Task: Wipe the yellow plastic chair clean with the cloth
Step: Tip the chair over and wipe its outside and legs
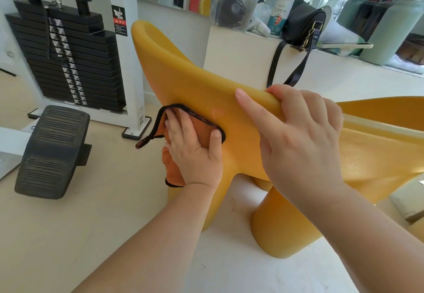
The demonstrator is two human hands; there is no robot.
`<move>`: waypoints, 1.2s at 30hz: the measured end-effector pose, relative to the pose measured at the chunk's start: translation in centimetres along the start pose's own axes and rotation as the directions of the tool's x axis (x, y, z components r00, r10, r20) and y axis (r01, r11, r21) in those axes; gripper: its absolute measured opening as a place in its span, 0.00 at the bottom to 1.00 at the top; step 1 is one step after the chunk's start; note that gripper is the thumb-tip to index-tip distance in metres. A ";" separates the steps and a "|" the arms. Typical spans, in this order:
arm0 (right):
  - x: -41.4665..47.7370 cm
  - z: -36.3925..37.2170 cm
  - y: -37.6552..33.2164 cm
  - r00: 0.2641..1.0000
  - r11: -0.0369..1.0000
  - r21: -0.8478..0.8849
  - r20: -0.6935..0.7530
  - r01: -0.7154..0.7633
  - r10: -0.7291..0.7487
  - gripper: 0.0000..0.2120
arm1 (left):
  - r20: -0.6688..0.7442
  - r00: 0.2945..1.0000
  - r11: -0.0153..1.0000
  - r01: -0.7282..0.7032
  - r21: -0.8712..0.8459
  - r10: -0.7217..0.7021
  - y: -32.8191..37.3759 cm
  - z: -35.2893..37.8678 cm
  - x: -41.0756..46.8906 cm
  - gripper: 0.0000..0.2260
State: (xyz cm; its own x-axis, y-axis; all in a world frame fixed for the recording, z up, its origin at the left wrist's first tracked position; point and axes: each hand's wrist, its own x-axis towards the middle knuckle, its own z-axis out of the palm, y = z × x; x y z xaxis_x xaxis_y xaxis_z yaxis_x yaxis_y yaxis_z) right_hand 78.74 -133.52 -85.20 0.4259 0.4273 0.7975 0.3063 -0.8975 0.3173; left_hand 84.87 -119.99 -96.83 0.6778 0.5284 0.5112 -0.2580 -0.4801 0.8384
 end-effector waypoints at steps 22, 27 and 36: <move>0.2 -0.8 0.3 0.996 1.000 0.019 0.089 0.000 -0.001 0.31 | 0.021 0.931 0.901 0.359 -0.242 -0.365 6.9 -1.0 2.5 0.30; 0.2 -0.6 0.1 0.997 1.000 0.015 0.079 -0.005 0.004 0.30 | 0.001 0.958 0.948 0.284 -0.142 -0.287 3.6 -0.9 1.3 0.36; 0.2 -0.4 0.1 0.999 1.000 0.005 0.041 -0.014 0.014 0.29 | 0.050 0.961 0.936 0.278 -0.216 -0.273 6.6 -0.8 1.1 0.37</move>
State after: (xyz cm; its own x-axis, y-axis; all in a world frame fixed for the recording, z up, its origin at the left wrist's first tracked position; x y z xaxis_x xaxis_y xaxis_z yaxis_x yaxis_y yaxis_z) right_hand 78.47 -133.55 -84.85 0.4646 0.4187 0.7803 0.3043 -0.9030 0.3033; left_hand 83.36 -122.05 -90.54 0.7563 0.6036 0.2524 -0.2018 -0.1518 0.9676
